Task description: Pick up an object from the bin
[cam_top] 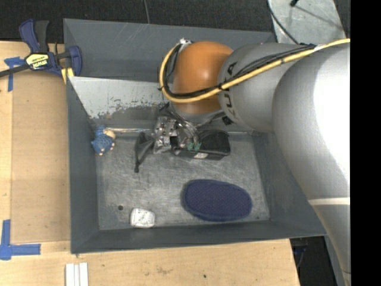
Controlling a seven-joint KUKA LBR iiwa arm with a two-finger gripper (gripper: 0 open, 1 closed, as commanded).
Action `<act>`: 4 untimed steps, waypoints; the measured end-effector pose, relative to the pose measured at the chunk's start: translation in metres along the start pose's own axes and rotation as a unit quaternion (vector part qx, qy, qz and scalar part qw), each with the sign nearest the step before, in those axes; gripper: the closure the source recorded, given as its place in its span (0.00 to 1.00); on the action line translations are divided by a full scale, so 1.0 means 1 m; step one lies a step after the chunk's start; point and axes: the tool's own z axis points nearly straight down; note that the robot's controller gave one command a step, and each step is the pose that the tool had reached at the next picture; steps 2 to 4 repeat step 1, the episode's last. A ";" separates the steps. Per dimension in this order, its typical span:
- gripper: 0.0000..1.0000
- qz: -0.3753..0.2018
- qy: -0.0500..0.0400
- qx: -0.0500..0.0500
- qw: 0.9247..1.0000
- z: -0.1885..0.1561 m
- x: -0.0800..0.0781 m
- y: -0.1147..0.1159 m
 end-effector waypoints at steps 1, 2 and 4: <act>1.00 -0.014 0.007 0.001 1.000 -0.170 0.019 -0.004; 1.00 -0.014 0.007 0.001 1.000 -0.170 0.019 -0.004; 1.00 -0.014 0.007 0.001 1.000 -0.170 0.019 -0.004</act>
Offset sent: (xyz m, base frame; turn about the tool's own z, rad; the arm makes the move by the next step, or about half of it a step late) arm -0.0251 -0.0055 0.1636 -0.0281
